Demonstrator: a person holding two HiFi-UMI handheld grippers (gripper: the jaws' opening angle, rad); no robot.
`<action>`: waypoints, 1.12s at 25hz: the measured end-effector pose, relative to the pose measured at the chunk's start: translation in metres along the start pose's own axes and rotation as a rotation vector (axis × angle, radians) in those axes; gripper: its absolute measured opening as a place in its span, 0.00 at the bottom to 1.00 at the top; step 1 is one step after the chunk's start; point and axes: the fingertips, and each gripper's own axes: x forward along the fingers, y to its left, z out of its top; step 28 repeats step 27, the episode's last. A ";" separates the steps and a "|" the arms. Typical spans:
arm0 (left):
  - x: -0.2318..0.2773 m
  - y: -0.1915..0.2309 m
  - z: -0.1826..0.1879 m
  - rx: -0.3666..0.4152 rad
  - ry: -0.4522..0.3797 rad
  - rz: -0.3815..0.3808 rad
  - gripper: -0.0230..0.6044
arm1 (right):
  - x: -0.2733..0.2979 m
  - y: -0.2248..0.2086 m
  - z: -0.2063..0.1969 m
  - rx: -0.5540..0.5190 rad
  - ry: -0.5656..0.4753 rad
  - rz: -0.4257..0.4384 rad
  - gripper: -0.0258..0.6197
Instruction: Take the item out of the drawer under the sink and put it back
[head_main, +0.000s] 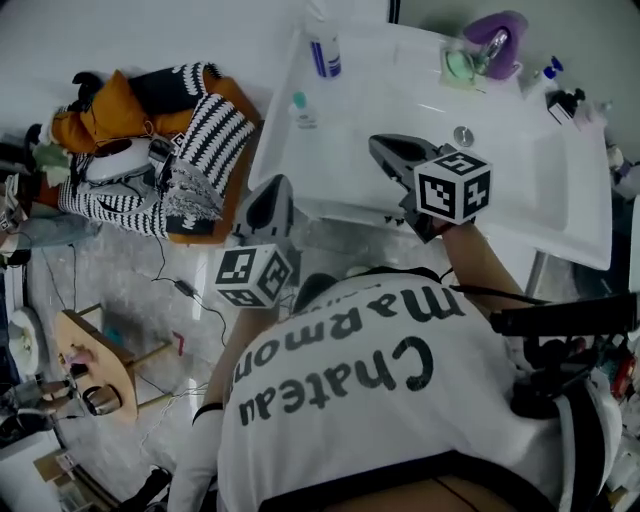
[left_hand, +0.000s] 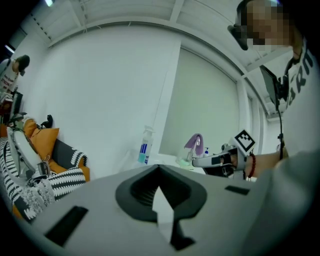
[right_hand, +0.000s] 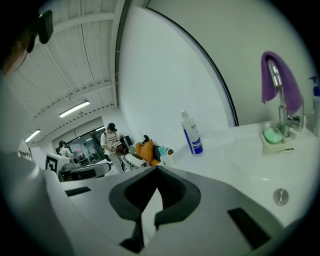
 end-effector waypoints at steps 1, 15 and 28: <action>-0.005 -0.004 -0.001 0.004 0.000 -0.006 0.05 | -0.008 0.003 -0.003 -0.004 -0.006 -0.008 0.05; -0.120 -0.025 -0.015 -0.005 0.009 -0.010 0.05 | -0.083 0.075 -0.053 0.037 -0.031 -0.095 0.05; -0.172 -0.039 -0.035 -0.006 0.004 -0.002 0.05 | -0.115 0.113 -0.076 0.042 -0.067 -0.090 0.05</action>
